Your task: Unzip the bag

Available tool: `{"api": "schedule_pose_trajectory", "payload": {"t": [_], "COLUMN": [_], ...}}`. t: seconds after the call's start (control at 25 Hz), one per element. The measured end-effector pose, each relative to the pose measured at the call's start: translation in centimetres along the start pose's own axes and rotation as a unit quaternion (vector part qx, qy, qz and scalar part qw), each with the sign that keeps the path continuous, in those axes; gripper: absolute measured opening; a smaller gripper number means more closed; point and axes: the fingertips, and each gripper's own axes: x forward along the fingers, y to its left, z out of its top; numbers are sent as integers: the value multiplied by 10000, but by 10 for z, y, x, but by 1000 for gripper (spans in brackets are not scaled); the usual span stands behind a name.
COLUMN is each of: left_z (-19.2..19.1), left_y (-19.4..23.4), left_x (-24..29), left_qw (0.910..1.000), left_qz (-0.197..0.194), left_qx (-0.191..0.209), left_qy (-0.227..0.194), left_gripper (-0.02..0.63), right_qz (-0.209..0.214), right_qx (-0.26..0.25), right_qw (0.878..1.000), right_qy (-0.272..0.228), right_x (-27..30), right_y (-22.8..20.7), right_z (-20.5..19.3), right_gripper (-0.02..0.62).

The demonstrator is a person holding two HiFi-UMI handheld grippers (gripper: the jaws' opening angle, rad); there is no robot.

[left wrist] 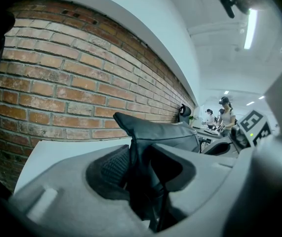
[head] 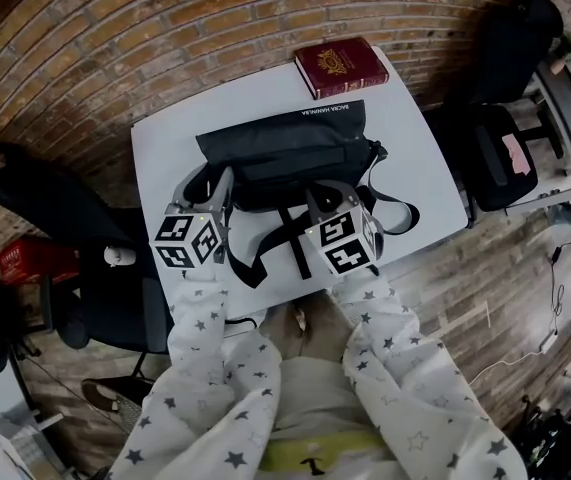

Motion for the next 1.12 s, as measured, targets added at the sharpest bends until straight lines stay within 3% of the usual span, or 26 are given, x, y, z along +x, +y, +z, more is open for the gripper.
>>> {"api": "schedule_pose_trajectory", "payload": {"t": [1.12], "left_z": [1], "left_y": [1], "left_x": [-1], "left_qw": [9997], "left_qz": [221], "left_qx": [-1], "left_qy": [-65], "left_gripper": [137], "right_qz": [-447], "right_qx": [-70], "right_qw": [9990], "right_qy": [69], "right_x": [-18], "right_y": [-38], "right_z": [-12], "right_gripper": [14]}}
